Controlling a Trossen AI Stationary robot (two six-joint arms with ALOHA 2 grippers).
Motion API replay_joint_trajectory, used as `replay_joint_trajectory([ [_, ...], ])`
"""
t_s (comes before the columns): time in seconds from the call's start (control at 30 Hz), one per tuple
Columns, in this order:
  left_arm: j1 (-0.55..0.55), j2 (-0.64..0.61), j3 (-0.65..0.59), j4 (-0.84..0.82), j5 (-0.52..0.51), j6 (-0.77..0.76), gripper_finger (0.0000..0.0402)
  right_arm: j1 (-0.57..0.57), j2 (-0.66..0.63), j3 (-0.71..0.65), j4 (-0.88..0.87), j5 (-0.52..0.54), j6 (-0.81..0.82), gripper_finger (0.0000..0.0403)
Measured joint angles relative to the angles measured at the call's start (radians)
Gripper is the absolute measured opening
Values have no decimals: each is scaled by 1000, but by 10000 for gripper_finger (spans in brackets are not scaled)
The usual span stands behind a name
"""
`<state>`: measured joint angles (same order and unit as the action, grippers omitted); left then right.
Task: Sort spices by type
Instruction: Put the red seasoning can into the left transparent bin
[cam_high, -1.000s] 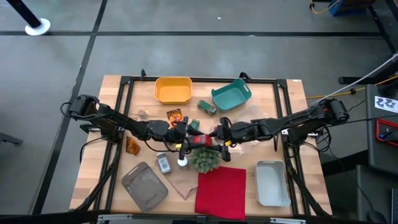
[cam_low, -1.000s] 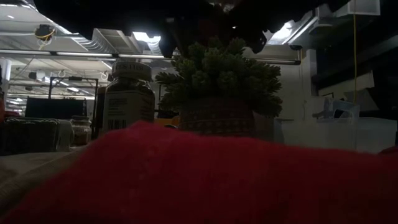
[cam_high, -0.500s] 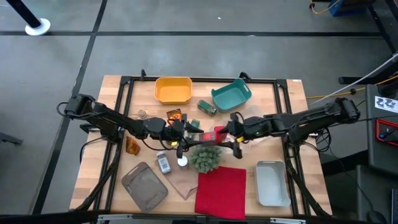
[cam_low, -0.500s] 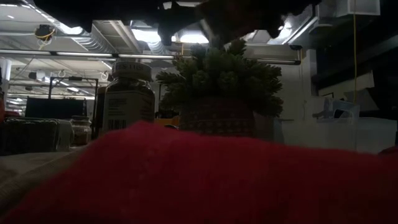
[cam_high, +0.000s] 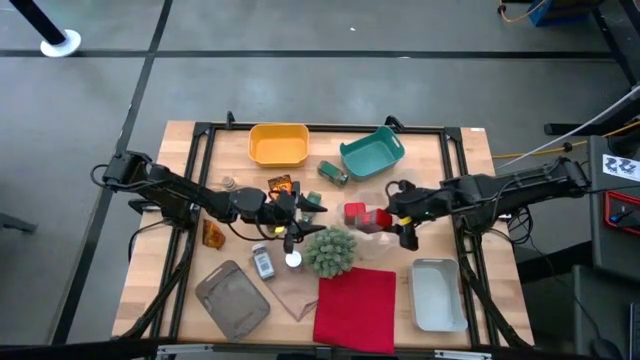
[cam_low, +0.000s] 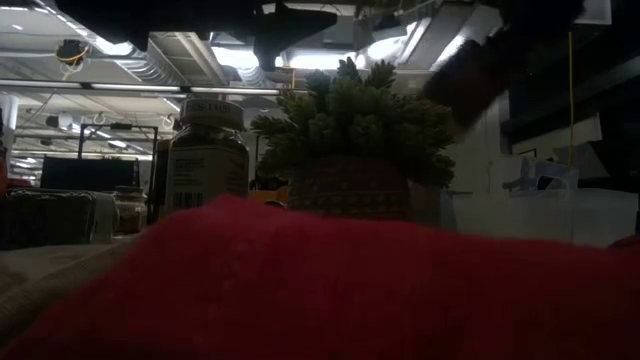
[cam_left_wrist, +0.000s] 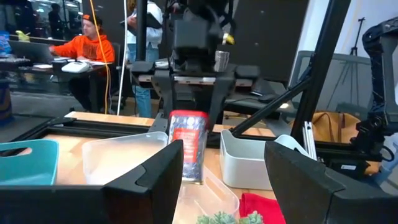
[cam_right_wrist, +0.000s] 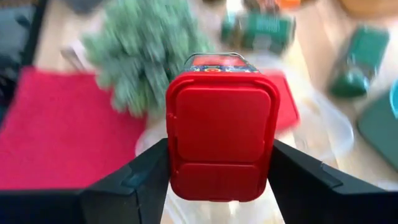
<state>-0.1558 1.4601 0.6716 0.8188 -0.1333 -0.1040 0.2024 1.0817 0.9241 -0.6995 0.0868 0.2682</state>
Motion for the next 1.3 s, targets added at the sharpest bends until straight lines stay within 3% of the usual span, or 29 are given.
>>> replay_joint_trajectory([
  [0.27, 0, 0, 0, 0, 0, -1, 209, 0, 53, -4, -76, 18, -1, 235],
  [0.8, 0, 0, 0, -33, 0, -1, 209, 0, 339, -2, -50, 19, -11, 240],
  [1.3, 0, 0, 0, -53, 0, -1, 209, -1, 363, -1, 4, 8, -11, 241],
])
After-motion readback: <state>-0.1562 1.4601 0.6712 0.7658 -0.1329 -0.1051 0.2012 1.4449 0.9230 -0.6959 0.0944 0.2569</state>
